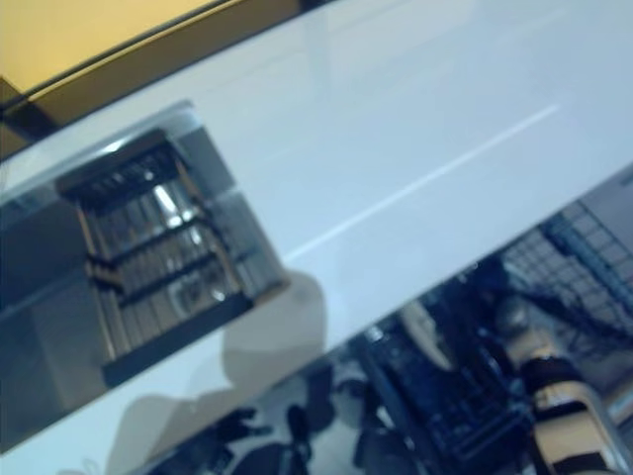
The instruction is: Take plates into dishwasher
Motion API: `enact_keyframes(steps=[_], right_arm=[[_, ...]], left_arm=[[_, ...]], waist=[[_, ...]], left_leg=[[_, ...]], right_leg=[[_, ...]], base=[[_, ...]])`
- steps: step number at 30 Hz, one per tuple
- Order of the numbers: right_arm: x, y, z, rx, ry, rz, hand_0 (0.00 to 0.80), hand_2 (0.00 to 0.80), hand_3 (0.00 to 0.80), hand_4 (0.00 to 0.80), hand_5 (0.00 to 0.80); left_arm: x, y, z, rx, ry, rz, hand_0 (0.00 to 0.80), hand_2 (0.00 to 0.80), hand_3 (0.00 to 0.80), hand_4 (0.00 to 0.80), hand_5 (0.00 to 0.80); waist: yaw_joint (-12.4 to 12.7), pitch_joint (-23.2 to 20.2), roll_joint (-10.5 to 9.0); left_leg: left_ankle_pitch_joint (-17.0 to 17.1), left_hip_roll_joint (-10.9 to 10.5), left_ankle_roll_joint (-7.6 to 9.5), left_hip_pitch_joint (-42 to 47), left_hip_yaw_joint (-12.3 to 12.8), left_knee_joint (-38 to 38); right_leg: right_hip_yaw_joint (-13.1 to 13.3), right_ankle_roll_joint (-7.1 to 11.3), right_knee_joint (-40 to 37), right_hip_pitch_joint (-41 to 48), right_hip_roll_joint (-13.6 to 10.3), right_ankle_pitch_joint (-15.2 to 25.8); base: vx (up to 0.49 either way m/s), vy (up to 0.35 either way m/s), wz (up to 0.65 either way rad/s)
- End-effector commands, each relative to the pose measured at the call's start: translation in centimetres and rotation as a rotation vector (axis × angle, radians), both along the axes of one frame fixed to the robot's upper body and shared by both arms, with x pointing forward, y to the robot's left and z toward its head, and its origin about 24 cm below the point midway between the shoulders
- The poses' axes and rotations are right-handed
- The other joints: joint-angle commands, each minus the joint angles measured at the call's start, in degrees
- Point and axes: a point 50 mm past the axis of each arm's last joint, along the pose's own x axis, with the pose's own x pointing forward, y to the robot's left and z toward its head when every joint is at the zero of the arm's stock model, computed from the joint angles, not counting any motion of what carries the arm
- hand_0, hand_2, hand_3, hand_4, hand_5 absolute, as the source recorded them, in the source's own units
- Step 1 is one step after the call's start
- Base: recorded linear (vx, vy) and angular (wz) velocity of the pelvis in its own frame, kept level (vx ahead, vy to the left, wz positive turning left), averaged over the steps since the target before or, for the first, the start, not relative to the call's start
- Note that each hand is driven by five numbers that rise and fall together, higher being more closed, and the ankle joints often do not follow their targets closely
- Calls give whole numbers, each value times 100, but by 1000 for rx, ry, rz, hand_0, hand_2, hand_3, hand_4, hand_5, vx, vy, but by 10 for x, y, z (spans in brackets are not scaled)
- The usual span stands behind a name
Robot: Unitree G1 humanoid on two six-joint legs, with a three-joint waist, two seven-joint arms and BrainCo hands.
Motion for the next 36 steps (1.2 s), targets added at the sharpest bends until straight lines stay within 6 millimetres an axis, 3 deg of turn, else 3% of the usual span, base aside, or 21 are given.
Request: enact_keyframes(steps=[1,2,4,5,6,18,25,36], right_arm=[[-3,12,-33,66,114,-28,791,791,791,791,791],[-3,12,-33,68,113,-28,703,703,703,703,703],[-2,13,-33,71,114,-28,433,433,433,433,433],[-3,13,-34,74,113,-28,264,264,264,264,264],[-3,13,-35,80,117,-30,0,0,0,0,0],[-7,15,-35,94,72,-19,0,0,0,0,0],[-2,20,-14,89,-28,7,0,0,0,0,0],[-15,10,16,96,-207,24,0,0,0,0,0]], left_arm=[[61,26,35,68,-196,3,0,0,0,0,0],[62,26,36,68,-198,2,0,0,0,0,0],[62,26,36,69,-199,4,0,0,0,0,0],[63,26,36,70,-199,4,0,0,0,0,0],[62,26,36,70,-198,4,0,0,0,0,0],[59,28,34,78,-188,8,0,0,0,0,0],[57,32,35,81,-187,32,0,0,0,0,0],[42,42,28,98,-161,84,0,0,0,0,0]], waist=[[107,-52,-210],[109,-45,-217],[111,-50,-229],[108,-48,-234],[107,-51,-240],[80,-116,-333],[-10,-115,-406],[-183,-217,-550]], left_leg=[[499,5,-53,-419,-275,-171],[499,7,-51,-425,-279,-171],[494,13,-51,-425,-288,-171],[496,17,-52,-421,-287,-171],[498,17,-54,-418,-289,-171],[481,62,-59,-324,-246,-171],[466,92,-64,-278,-200,-171],[429,172,-71,-141,-60,-171]], right_leg=[[262,622,794,72,-532,-563],[267,619,790,71,-525,-563],[273,617,778,79,-511,-562],[274,617,781,78,-508,-560],[279,617,780,81,-504,-560],[300,615,725,182,-450,-555],[362,621,687,205,-389,-535],[461,635,624,312,-308,-537]], base=[[0,0,0],[0,0,0],[0,0,0],[0,0,0],[0,0,0],[0,0,0],[0,0,0],[0,0,-2]])
